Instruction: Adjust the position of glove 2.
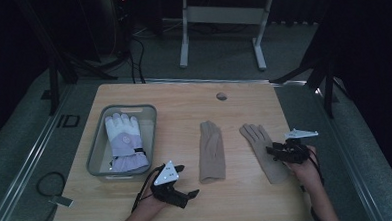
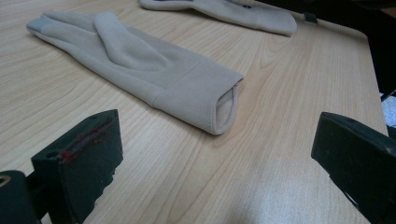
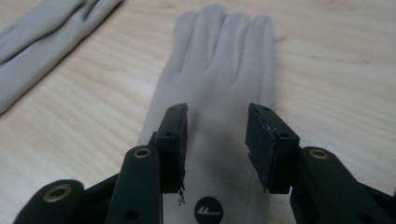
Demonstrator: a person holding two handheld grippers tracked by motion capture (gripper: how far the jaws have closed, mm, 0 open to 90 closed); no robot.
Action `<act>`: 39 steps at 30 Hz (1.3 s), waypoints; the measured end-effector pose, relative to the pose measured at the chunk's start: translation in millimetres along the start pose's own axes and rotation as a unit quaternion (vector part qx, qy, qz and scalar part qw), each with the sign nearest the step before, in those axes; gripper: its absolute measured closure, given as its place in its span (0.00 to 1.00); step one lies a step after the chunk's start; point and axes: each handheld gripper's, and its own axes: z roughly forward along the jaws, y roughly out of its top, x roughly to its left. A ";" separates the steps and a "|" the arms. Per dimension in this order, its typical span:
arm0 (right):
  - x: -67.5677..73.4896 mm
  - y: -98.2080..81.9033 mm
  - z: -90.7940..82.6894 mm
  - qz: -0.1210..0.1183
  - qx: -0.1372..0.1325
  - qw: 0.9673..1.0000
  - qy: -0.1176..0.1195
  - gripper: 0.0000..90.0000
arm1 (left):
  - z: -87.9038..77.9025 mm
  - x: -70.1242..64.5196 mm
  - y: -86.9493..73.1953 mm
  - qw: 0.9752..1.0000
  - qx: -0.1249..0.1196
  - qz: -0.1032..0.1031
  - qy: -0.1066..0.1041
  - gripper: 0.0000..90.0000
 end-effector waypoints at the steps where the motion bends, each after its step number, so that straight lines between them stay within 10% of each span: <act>1: -1.2 -1.5 1.7 -0.008 0.004 1.000 0.004 0.65 | -0.1 0.2 0.0 1.000 -0.001 0.000 0.000 0.02; 16: -3.7 -15.4 19.3 -0.045 -0.029 0.999 0.002 0.73 | 0.9 -0.1 -0.6 1.000 0.002 0.002 -0.002 0.02; 22: 6.9 -14.2 19.6 -0.008 -0.028 0.999 -0.034 0.90 | 1.0 -1.1 -0.5 1.000 0.002 0.003 -0.001 0.02; 39: 49.8 25.4 11.2 0.086 -0.079 0.990 -0.084 0.93 | 0.8 -1.5 -0.1 1.000 0.005 0.004 0.001 0.02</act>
